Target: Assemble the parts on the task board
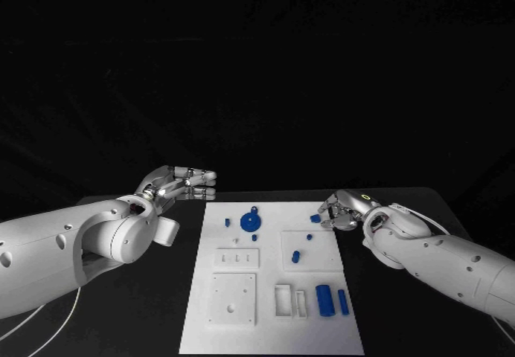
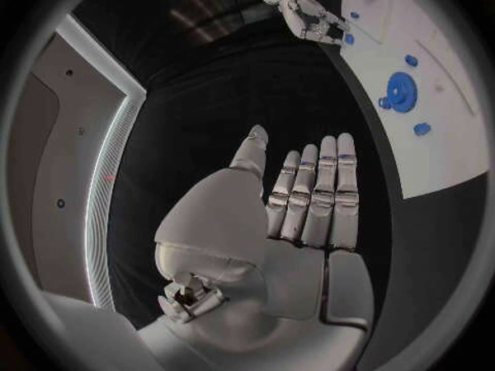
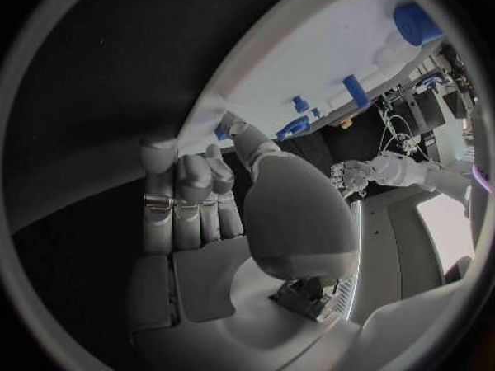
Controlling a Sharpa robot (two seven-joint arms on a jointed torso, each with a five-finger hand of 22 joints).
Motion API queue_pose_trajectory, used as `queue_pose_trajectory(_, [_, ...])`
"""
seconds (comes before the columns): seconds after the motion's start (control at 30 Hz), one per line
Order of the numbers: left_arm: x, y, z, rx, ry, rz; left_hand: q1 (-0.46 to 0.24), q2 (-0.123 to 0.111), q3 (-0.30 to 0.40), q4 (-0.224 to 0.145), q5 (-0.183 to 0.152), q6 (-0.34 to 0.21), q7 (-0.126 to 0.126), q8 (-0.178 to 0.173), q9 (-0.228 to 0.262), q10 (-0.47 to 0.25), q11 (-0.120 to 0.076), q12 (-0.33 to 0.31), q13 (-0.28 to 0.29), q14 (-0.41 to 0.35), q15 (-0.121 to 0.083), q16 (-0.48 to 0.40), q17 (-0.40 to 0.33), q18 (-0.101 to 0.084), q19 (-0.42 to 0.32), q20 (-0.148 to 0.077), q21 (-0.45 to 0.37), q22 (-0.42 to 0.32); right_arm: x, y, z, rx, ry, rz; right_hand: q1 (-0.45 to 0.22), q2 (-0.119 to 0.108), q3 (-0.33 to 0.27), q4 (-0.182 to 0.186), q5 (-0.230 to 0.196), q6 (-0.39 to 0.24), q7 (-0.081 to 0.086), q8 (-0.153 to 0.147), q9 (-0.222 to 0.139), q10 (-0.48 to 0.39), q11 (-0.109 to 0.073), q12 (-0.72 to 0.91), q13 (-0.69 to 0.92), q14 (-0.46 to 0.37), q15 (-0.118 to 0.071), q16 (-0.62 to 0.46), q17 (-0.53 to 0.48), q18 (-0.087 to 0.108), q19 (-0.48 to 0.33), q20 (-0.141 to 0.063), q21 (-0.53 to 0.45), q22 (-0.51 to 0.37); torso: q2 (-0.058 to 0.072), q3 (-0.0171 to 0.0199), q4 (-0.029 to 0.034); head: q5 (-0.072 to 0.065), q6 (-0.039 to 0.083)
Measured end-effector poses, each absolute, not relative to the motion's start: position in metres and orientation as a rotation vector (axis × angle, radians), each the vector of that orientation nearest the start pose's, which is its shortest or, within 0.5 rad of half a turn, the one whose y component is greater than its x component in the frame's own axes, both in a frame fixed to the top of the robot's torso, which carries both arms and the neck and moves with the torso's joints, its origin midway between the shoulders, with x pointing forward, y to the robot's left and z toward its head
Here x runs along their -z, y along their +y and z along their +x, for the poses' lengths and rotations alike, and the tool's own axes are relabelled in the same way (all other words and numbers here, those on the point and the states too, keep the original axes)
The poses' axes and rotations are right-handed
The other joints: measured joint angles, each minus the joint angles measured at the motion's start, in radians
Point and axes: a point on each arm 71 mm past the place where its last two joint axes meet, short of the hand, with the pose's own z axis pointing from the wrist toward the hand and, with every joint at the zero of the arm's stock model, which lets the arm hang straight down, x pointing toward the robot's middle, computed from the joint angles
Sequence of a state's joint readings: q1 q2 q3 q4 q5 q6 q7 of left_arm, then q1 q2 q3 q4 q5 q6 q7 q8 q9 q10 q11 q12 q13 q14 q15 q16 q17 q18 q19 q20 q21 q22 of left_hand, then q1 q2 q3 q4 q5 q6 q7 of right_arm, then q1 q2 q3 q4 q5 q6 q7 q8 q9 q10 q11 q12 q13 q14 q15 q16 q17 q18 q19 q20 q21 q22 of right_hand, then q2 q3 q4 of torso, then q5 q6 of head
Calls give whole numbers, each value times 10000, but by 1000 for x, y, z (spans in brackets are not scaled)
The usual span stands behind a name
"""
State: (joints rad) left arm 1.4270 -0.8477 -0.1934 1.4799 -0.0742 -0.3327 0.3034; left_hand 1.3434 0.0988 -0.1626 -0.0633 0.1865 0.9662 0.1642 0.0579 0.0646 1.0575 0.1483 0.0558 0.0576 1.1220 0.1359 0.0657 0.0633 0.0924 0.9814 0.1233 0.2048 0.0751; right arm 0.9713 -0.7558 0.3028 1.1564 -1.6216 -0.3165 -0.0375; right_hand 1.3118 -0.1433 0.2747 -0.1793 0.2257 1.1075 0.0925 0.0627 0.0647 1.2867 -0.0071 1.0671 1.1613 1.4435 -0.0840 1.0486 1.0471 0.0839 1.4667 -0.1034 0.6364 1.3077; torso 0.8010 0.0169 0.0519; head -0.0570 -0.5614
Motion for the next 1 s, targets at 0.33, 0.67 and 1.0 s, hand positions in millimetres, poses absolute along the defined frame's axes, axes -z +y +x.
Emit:
queue_pose_trajectory(0.33, [128,228,516,13865,14736,-9346,0,0,0,0,0,0,0,0,0,0,0,0,0,0,0,0,0,0,0,0,0,0,214,-283,539,-4207,15727,268,0,0,83,83,-50,1,0,0,0,0,0,0,0,0,0,0,0,1,0,0,0,-1,-3,1,-8,-7,-16])
queue_pose_trajectory(0.67, [128,228,516,13862,14742,-9339,0,0,0,0,0,0,0,0,-1,0,0,0,0,0,0,0,-1,0,0,0,0,0,217,-280,540,-4223,15738,284,0,0,113,113,-49,-51,50,0,-1,-1,0,0,-9,0,0,0,-1,0,0,0,0,-1,-8,8,-7,-8,-22])
queue_pose_trajectory(1.0, [128,228,516,13863,14750,-9328,0,0,0,0,0,0,0,0,-1,0,0,0,0,0,0,-1,-1,0,-1,0,0,0,218,-279,541,-4200,15762,309,0,0,173,173,-49,-50,50,0,-2,-1,0,0,-9,0,0,0,9,0,0,0,-35,-2,-8,2,-6,-4,-16])
